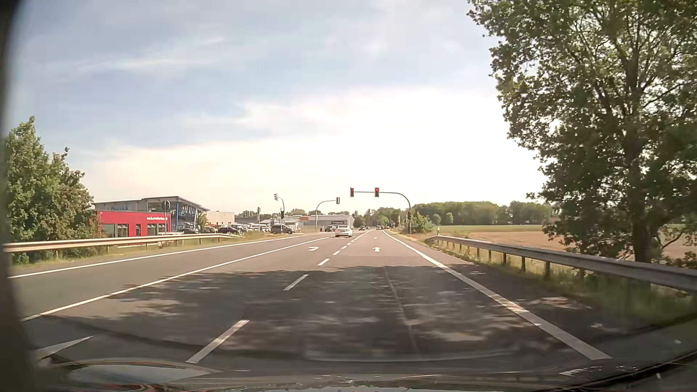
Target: Follow the waypoints while adhering to traffic rules and regulations
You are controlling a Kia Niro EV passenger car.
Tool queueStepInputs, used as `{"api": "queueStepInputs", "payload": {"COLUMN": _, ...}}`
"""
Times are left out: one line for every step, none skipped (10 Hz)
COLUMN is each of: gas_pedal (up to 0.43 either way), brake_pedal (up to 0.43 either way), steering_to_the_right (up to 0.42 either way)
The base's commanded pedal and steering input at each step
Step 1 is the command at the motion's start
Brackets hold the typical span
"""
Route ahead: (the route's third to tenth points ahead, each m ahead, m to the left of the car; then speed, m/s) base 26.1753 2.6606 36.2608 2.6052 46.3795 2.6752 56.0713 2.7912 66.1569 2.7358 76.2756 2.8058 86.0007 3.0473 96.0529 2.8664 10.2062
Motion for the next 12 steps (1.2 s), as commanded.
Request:
{"api": "queueStepInputs", "payload": {"gas_pedal": 0.000, "brake_pedal": 0.000, "steering_to_the_right": -0.002}}
{"api": "queueStepInputs", "payload": {"gas_pedal": 0.000, "brake_pedal": 0.000, "steering_to_the_right": -0.002}}
{"api": "queueStepInputs", "payload": {"gas_pedal": 0.000, "brake_pedal": 0.000, "steering_to_the_right": -0.002}}
{"api": "queueStepInputs", "payload": {"gas_pedal": 0.000, "brake_pedal": 0.000, "steering_to_the_right": -0.001}}
{"api": "queueStepInputs", "payload": {"gas_pedal": 0.000, "brake_pedal": 0.000, "steering_to_the_right": -0.002}}
{"api": "queueStepInputs", "payload": {"gas_pedal": 0.000, "brake_pedal": 0.000, "steering_to_the_right": -0.002}}
{"api": "queueStepInputs", "payload": {"gas_pedal": 0.000, "brake_pedal": 0.000, "steering_to_the_right": -0.001}}
{"api": "queueStepInputs", "payload": {"gas_pedal": 0.000, "brake_pedal": 0.000, "steering_to_the_right": -0.001}}
{"api": "queueStepInputs", "payload": {"gas_pedal": 0.000, "brake_pedal": 0.000, "steering_to_the_right": -0.001}}
{"api": "queueStepInputs", "payload": {"gas_pedal": 0.000, "brake_pedal": 0.000, "steering_to_the_right": -0.002}}
{"api": "queueStepInputs", "payload": {"gas_pedal": 0.000, "brake_pedal": 0.000, "steering_to_the_right": -0.002}}
{"api": "queueStepInputs", "payload": {"gas_pedal": 0.000, "brake_pedal": 0.000, "steering_to_the_right": -0.002}}
